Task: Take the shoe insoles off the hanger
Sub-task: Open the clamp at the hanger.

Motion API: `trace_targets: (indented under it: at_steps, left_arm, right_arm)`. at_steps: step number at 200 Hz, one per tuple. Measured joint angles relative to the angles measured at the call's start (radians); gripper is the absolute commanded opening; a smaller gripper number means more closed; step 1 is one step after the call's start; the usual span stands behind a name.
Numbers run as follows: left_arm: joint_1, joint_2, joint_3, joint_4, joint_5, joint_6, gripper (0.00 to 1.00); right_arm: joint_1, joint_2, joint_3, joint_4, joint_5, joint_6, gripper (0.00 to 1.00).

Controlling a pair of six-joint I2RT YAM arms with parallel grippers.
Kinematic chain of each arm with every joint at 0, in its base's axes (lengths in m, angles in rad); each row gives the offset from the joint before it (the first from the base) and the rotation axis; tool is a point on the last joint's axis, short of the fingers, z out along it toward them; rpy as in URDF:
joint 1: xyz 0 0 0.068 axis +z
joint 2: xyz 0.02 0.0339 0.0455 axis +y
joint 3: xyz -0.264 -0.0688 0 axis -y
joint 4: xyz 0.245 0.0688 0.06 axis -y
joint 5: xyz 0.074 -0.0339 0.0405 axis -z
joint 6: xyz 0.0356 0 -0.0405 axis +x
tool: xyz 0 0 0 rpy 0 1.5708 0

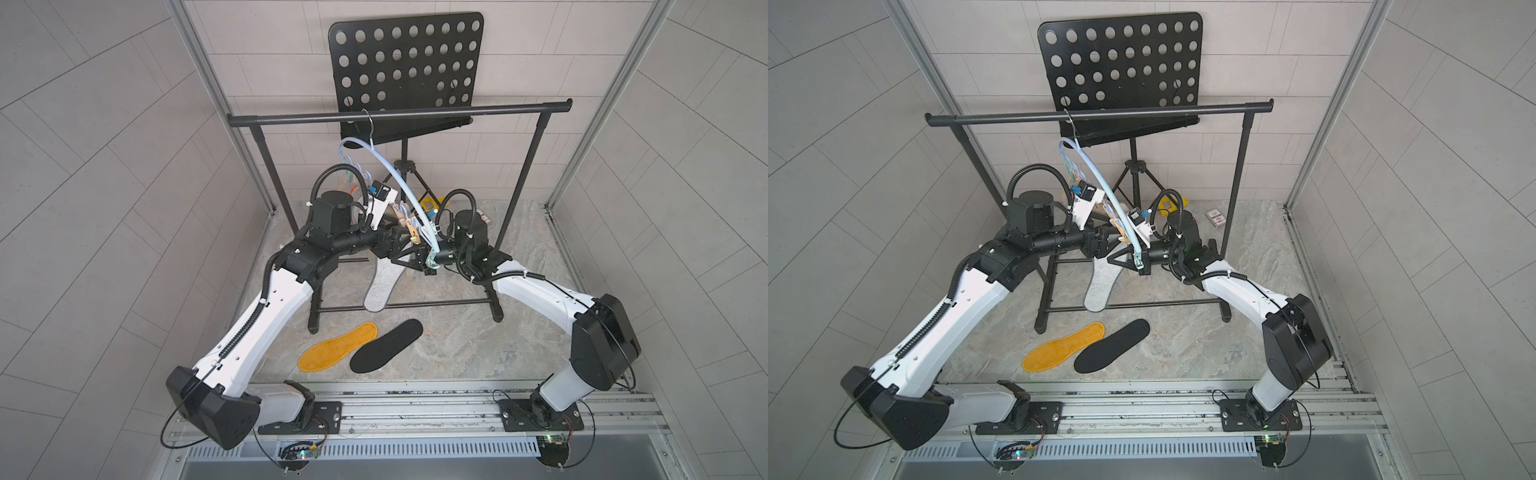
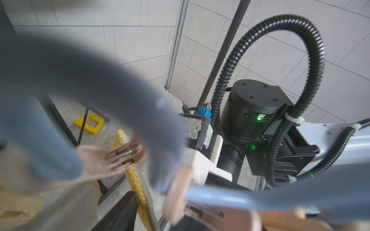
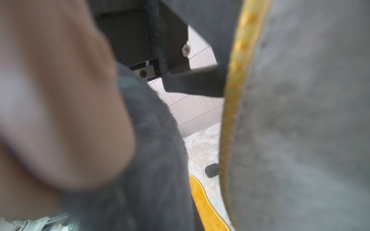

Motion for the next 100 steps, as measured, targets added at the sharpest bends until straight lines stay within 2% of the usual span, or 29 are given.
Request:
trace_targets:
  at_steps: [63,100]
  left_arm:
    - [0.0,0.003,0.013,0.02,0.002,-0.014,0.7]
    - [0.0,0.003,0.026,0.023,0.002,-0.021,0.66]
  right_arm:
    - [0.002,-0.019,-0.014,-0.016,-0.007,-0.007,0.09]
    - [0.002,-0.027,-0.016,-0.024,-0.01,-0.012,0.09]
